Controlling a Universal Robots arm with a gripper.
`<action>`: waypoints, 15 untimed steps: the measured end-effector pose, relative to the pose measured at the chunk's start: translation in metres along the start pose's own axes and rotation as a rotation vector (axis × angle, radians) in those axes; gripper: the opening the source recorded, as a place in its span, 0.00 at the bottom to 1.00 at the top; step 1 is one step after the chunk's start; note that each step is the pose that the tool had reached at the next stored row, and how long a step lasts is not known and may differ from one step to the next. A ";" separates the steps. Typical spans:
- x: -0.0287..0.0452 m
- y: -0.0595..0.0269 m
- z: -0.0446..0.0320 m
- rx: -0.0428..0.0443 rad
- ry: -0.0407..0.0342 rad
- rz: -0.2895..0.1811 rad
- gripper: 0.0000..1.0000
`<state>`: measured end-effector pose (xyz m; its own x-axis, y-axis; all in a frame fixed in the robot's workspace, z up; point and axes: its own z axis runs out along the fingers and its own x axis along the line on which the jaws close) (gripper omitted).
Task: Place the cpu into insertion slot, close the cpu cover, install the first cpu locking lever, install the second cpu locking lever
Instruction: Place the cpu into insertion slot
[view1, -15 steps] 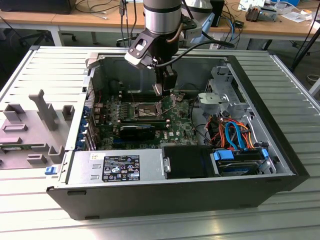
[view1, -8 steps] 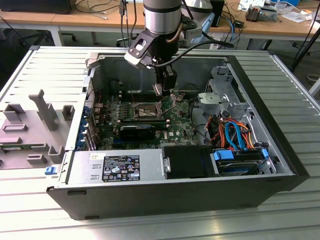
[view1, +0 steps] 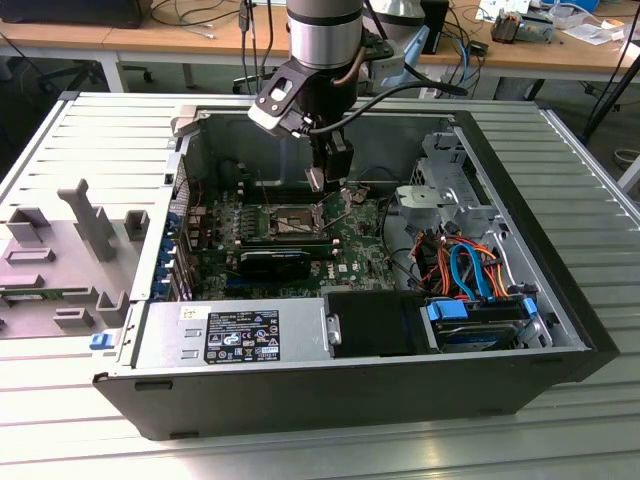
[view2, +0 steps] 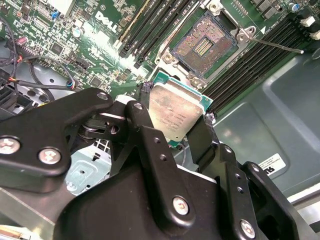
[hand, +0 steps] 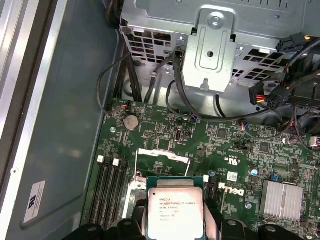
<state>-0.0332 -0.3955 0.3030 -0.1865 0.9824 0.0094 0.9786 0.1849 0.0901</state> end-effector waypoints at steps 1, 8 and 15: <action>0.0000 0.0000 0.0000 0.0000 -0.0001 0.001 0.54; 0.0000 0.0000 0.0001 -0.0001 -0.0008 0.010 0.54; 0.0000 0.0000 0.0003 -0.0003 -0.0019 0.021 0.54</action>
<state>-0.0332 -0.3956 0.3028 -0.1653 0.9862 0.0094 0.9824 0.1638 0.0902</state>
